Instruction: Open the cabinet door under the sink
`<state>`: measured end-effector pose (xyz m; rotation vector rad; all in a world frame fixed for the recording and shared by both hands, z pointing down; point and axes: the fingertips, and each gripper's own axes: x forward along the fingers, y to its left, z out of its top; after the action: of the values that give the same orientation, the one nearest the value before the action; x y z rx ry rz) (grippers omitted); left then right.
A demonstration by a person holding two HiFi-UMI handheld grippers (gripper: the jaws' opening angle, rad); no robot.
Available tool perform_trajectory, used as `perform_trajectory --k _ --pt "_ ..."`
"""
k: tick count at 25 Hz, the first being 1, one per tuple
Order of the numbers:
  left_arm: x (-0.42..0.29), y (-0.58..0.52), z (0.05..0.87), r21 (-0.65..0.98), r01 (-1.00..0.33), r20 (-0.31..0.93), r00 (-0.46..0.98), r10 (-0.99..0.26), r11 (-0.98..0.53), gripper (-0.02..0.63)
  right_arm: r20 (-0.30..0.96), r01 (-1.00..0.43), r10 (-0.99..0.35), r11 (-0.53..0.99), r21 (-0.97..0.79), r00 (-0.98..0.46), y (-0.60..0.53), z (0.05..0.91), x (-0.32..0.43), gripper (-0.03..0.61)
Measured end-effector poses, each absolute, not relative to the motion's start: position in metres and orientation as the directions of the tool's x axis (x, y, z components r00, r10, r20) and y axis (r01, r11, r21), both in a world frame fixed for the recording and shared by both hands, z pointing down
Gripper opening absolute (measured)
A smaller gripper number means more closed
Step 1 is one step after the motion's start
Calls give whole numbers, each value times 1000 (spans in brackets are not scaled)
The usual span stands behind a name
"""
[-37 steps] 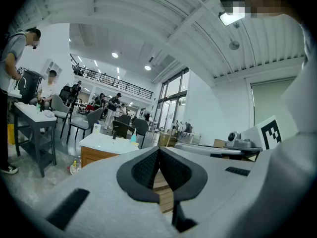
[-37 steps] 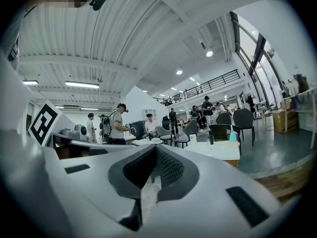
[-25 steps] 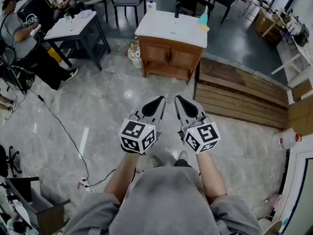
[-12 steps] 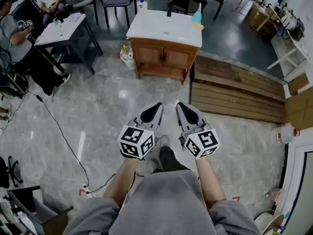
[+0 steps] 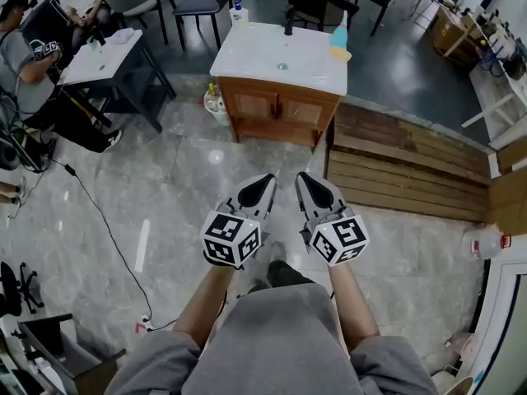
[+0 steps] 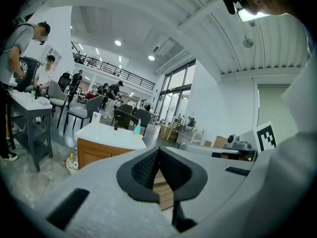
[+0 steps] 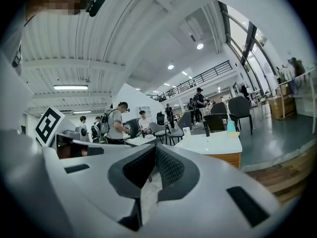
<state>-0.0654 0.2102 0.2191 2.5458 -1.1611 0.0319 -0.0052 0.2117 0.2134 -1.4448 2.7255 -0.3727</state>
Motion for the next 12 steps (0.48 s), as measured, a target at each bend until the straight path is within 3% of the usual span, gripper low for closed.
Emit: perform_trajectory --k 12 --pt "-50 138 230 288 -757 202 647 -735 -587 5 98 -786 -796 558 -265 -598 139 226 6 9"
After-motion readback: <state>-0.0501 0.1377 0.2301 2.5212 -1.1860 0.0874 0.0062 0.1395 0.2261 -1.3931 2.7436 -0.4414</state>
